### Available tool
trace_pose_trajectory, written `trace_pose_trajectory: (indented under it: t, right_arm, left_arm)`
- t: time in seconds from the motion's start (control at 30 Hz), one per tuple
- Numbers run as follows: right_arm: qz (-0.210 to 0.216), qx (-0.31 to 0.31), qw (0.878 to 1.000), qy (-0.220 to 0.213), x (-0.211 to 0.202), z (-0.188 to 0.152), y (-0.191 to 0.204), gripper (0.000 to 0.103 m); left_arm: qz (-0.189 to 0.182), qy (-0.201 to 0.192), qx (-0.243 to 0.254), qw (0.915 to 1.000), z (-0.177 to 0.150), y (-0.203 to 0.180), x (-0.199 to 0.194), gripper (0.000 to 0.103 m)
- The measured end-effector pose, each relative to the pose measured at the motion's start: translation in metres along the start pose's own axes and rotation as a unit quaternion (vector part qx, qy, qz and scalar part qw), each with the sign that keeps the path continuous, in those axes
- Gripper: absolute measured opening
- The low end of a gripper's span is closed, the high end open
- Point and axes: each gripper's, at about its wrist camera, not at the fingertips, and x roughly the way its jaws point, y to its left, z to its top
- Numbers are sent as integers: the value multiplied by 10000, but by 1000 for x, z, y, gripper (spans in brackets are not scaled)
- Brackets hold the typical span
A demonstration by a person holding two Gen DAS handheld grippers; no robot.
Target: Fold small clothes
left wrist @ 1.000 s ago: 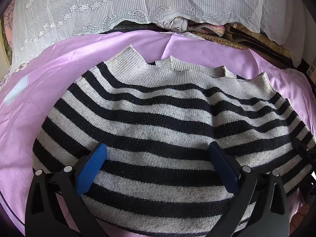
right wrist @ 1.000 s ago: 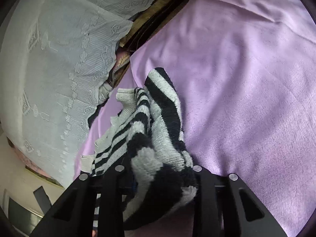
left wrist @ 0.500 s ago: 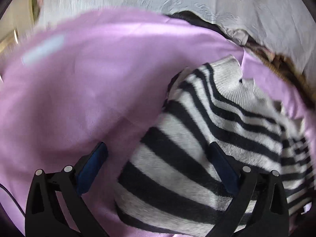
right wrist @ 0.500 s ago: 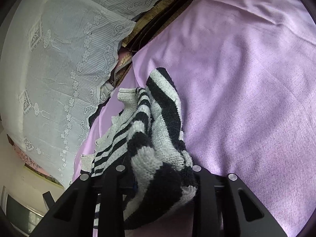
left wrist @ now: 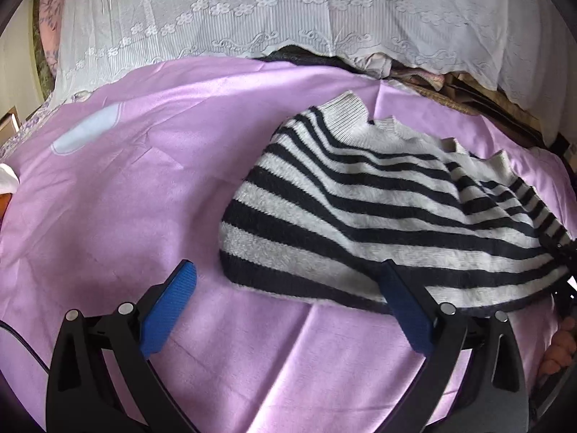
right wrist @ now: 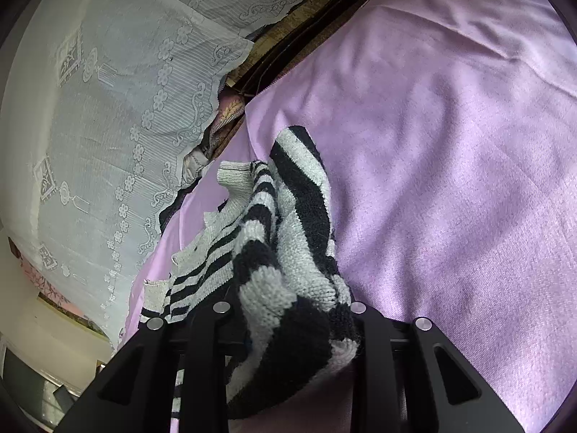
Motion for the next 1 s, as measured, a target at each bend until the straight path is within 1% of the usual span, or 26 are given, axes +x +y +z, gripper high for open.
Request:
trace_pose_trajectory:
  t: [0.07,0.1,0.13,0.17,0.23,0.3,0.37,0.43,0.53,0.6,0.67,0.77,0.8,0.87,1.0]
  right_arm:
    - [-114,-25,9999,-52,0,-2,2,28]
    - [-254,-82,9996,-86,0,-2,5,27]
    - [-344,-104,9993,-113,0,-3,7,27]
    - [-461,-118,9988,-149,1,-5,9,27]
    - [-780,-169,9965,-260,3,-7,16,27]
    - [-1099,-246,9928,-401,5,-11,25,27]
    - [-1363,-296,9888,-525,7,-14,32,27]
    - [-1529,-360,9856,-621,7,-16,37,27]
    - [-1458,-401,9849,-848,-2,-21,45,26]
    - [-1348,-619,9842,-965,-6,-21,58,25]
    - [-1182,-769,9847,-1020,-10,-20,69,25]
    - [-935,-976,9857,-1006,-13,-22,87,25]
    - [-888,-1092,9849,-1006,-13,-24,95,25]
    - [-802,-1208,9843,-1010,-13,-27,107,25]
    - [-630,-1416,9830,-983,-17,-31,125,25]
  left_arm:
    - [-52,-34,107,9999,1,-9,0,98]
    - [-56,-2,158,9999,1,-14,3,98]
    - [-4,26,211,9998,1,-20,7,98]
    - [153,2,261,9995,2,-25,9,98]
    - [289,-38,321,9991,3,-31,10,98]
    - [307,-21,304,9991,4,-31,12,98]
    - [230,35,182,9996,5,-26,14,98]
    - [205,52,128,9997,5,-24,15,98]
    - [232,-38,141,9996,8,-22,12,98]
    - [265,-162,117,9995,13,-17,8,98]
    - [278,-239,-26,9993,21,-9,8,98]
    - [10,-50,-329,9994,35,2,19,98]
    - [-185,47,-496,9986,42,4,22,98]
    - [-344,78,-666,9972,52,-1,23,98]
    - [-764,-50,-537,9956,72,-36,16,97]
